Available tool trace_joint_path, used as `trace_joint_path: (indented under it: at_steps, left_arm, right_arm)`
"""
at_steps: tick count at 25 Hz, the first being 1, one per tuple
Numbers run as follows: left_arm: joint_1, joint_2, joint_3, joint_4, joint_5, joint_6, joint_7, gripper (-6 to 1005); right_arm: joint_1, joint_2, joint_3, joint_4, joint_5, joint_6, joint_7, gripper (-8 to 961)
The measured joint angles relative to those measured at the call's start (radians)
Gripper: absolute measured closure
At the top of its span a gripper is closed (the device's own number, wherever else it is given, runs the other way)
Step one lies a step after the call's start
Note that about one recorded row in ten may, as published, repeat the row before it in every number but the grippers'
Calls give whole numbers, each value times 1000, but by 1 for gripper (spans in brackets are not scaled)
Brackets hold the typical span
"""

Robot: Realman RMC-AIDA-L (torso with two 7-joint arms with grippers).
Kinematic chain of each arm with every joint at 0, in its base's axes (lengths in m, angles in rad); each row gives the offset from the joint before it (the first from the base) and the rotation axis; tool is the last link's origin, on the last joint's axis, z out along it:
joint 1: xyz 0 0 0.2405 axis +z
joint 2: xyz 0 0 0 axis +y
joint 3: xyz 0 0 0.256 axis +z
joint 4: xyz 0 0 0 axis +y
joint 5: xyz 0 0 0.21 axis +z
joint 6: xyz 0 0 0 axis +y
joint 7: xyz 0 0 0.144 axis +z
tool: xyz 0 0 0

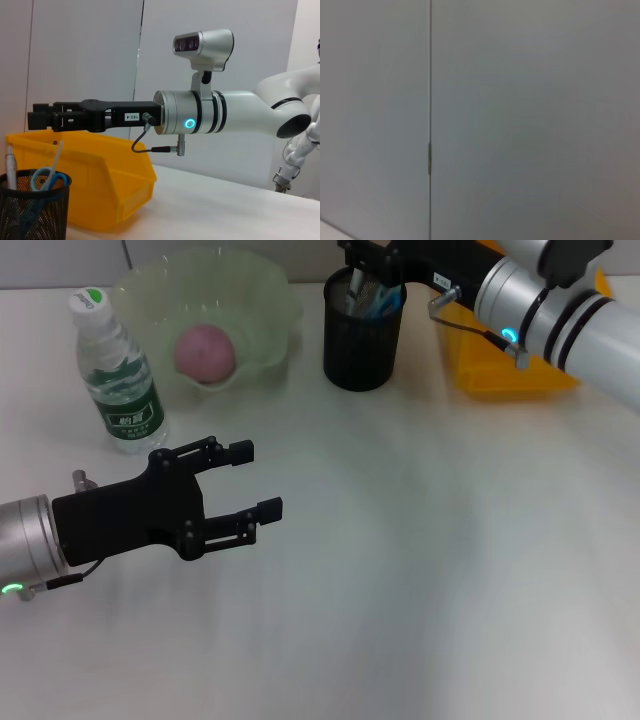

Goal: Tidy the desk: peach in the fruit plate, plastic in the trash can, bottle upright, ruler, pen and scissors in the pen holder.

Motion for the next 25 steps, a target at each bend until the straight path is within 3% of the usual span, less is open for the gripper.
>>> trace_joint_path:
  at_steps: [4, 7, 9, 10, 11, 13, 15, 16, 18, 21, 24, 25]
  left_arm:
    - [1, 1, 0, -1, 0, 2, 2, 222]
    - [1, 1, 2, -2, 0, 2, 2, 222]
    - [1, 2, 4, -2, 0, 4, 2, 222]
    - [1, 1, 7, -3, 0, 7, 2, 223]
    - [1, 1, 7, -3, 0, 7, 2, 223]
    - [0, 1, 7, -3, 0, 10, 2, 223]
    - [-3, 1, 7, -9, 2, 14, -4, 222]
    - [-3, 1, 7, -9, 2, 14, -4, 222]
    - [-7, 2, 10, -16, 8, 19, -7, 222]
    - [-8, 3, 12, -16, 9, 23, -24, 221]
    - [-9, 5, 16, -13, 11, 23, -49, 220]
    - [-11, 6, 29, -8, 12, 23, -73, 219]
  right_arm:
    - [-21, -1, -6, -25, 0, -42, 57, 251]
    - [-73, -6, -10, -74, -7, -160, 152, 175]
    - [-135, -9, -25, -133, -9, -280, 243, 149]
    - [-205, -12, -57, -204, -9, -383, 335, 149]
    - [-205, -12, -57, -204, -9, -383, 335, 149]
    - [-289, -17, -110, -296, -11, -477, 427, 149]
    - [-392, -39, -162, -396, -34, -614, 523, 150]
    - [-392, -39, -162, -396, -34, -614, 523, 150]
    - [-454, -70, -164, -431, -111, -739, 597, 150]
    - [-481, -104, -163, -432, -205, -830, 633, 150]
    - [-488, -119, -164, -430, -284, -874, 638, 150]
    - [-489, -124, -164, -434, -379, -893, 639, 150]
